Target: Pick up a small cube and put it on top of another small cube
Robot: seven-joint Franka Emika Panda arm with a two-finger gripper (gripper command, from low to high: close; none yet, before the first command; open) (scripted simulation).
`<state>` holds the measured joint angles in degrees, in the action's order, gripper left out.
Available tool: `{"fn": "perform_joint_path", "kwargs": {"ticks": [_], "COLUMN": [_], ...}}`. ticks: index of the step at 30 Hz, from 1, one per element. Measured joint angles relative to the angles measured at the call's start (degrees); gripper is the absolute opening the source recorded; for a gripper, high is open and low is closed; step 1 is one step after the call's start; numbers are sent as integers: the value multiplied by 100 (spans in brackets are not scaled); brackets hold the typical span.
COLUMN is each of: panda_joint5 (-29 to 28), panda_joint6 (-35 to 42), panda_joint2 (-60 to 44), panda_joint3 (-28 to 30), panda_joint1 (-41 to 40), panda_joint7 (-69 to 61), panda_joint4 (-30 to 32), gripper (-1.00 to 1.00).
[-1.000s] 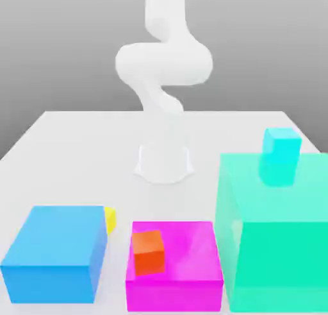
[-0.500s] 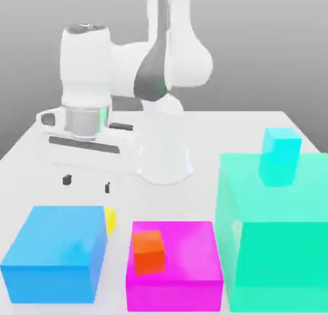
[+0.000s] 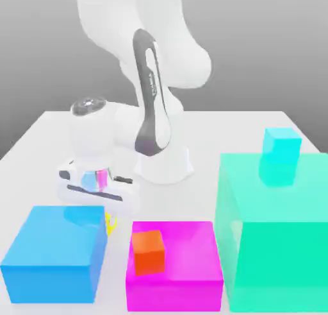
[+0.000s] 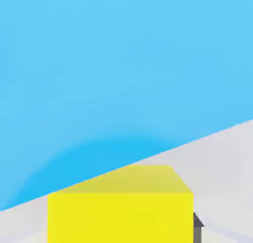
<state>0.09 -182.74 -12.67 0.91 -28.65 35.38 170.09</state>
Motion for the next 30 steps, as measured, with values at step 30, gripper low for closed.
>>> {"fn": "perform_joint_path", "kwargs": {"ticks": [30], "panda_joint5": [84], "panda_joint6": [4598], "panda_joint2": [1924], "panda_joint3": [-400], "panda_joint1": [1247], "panda_joint7": [2392], "panda_joint4": [-2204], "gripper": [-100]}}
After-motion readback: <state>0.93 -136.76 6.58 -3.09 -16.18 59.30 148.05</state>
